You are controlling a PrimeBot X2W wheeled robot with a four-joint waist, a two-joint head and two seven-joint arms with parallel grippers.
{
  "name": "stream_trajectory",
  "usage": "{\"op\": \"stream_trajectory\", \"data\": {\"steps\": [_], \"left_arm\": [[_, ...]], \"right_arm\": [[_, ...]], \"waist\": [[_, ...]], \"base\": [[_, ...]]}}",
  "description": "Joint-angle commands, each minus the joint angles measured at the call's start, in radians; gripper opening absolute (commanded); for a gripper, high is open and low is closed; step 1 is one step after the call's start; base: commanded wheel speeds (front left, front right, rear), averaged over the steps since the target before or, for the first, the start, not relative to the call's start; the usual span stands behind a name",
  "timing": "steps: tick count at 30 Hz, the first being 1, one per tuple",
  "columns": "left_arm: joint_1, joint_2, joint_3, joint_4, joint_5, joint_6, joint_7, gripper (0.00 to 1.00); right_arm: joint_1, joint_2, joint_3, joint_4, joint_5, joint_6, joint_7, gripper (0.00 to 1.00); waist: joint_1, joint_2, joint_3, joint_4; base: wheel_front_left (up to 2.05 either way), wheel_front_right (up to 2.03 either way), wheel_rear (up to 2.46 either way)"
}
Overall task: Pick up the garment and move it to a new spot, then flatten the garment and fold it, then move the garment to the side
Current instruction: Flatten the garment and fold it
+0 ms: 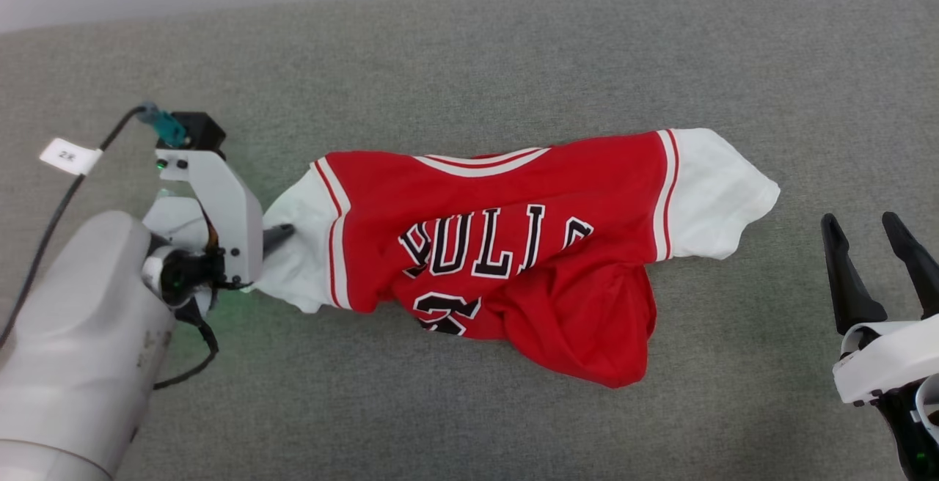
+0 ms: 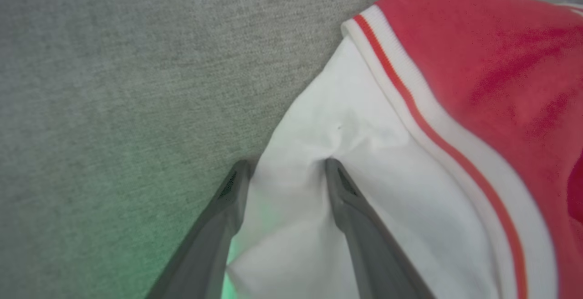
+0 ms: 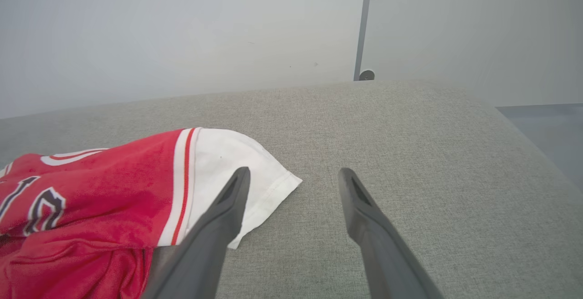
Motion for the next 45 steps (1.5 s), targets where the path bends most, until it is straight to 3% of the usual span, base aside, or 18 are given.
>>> {"op": "stream_trajectory", "data": {"steps": [1, 2, 19, 36, 45], "left_arm": [[0.052, -0.014, -0.025, 0.051, -0.004, 0.006, 0.021, 0.30], [0.052, -0.021, -0.027, 0.059, -0.014, 0.005, 0.028, 0.00], [0.007, -0.019, -0.066, 0.036, -0.065, 0.003, 0.014, 0.00], [-0.045, -0.056, -0.173, -0.059, -0.111, 0.002, -0.020, 0.00], [-0.071, -0.066, -0.214, -0.072, -0.133, 0.003, -0.041, 0.00]], "right_arm": [[-0.016, -0.006, 0.001, 0.006, -0.003, -0.001, -0.005, 1.00], [-0.018, -0.009, 0.001, 0.009, 0.001, -0.001, -0.007, 1.00], [-0.045, -0.036, 0.002, 0.032, 0.016, -0.001, 0.002, 1.00], [-0.245, -0.215, 0.075, 0.199, 0.162, -0.001, 0.319, 1.00], [-0.355, -0.277, 0.128, 0.311, 0.203, -0.001, 0.389, 1.00]], "waist": [[0.0000, 0.0000, 0.003, 0.003], [0.0000, 0.0000, 0.004, 0.005], [0.0000, 0.0000, -0.010, 0.036], [0.0000, 0.0000, 0.044, 0.136], [0.0000, 0.0000, 0.092, 0.182]], "base": [[0.00, 0.00, 0.00], [0.00, 0.00, 0.00], [0.00, 0.00, 0.00], [0.00, 0.00, 0.00], [0.00, 0.00, 0.00]]}}
